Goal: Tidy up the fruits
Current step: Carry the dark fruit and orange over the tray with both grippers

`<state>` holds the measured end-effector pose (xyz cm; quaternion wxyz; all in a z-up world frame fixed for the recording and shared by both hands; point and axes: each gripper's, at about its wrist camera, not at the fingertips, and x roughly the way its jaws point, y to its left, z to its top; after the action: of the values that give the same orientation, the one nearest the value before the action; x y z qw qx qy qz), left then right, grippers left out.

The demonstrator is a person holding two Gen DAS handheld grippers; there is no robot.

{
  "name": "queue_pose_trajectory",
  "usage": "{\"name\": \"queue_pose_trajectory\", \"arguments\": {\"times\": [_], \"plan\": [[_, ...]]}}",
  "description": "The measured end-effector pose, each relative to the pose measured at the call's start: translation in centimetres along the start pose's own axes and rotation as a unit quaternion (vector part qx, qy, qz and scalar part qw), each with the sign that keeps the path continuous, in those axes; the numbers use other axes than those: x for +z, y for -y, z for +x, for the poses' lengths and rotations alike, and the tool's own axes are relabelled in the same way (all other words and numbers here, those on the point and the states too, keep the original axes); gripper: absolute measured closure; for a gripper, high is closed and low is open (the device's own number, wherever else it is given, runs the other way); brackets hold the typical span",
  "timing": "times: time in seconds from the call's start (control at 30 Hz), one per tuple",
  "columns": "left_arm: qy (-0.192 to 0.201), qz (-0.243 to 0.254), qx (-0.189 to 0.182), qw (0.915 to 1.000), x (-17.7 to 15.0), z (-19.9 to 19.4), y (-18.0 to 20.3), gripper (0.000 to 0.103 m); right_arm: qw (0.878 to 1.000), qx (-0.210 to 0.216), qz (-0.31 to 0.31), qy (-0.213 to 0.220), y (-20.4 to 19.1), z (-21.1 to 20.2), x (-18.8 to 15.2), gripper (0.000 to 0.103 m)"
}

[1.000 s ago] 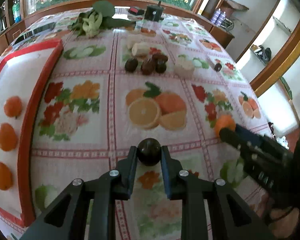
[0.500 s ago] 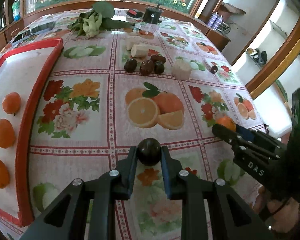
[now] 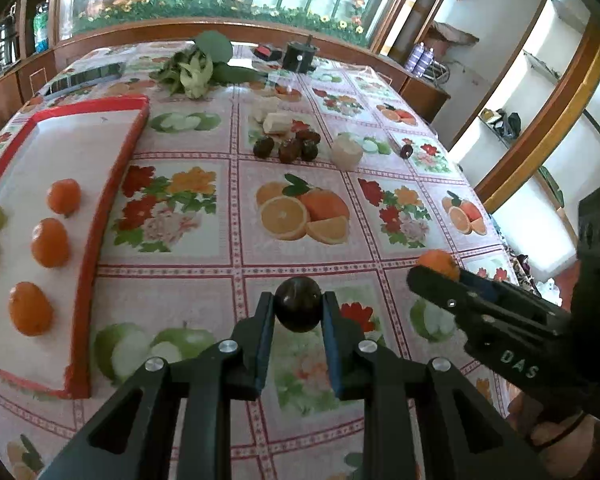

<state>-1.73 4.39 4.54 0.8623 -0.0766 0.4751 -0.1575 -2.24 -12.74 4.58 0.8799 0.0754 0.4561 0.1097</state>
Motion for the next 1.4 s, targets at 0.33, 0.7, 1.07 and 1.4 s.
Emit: {"name": "queue_pose_trajectory", "arguments": {"times": [0.33, 0.7, 1.07, 1.4], "plan": [[0.031, -0.026, 0.022, 0.9989, 0.3, -2.7, -3.6, 0.077, 0.999, 0.026, -0.046, -0.011, -5.5, 1.9, 1.5, 0.069], [0.055, -0.088, 0.069, 0.9922, 0.8, -4.9, -10.4, 0.077, 0.990, 0.073, -0.116, -0.024, -13.6, 5.1, 3.9, 0.069], [0.069, -0.136, 0.133, 0.9793, 3.2, -5.6, -17.5, 0.077, 0.979, 0.091, -0.180, -0.014, -19.9, 8.7, 6.4, 0.069], [0.052, -0.161, 0.173, 0.9702, 6.1, -2.5, -21.8, 0.077, 0.981, 0.084, -0.173, -0.024, -22.0, 14.4, 9.8, 0.069]]}}
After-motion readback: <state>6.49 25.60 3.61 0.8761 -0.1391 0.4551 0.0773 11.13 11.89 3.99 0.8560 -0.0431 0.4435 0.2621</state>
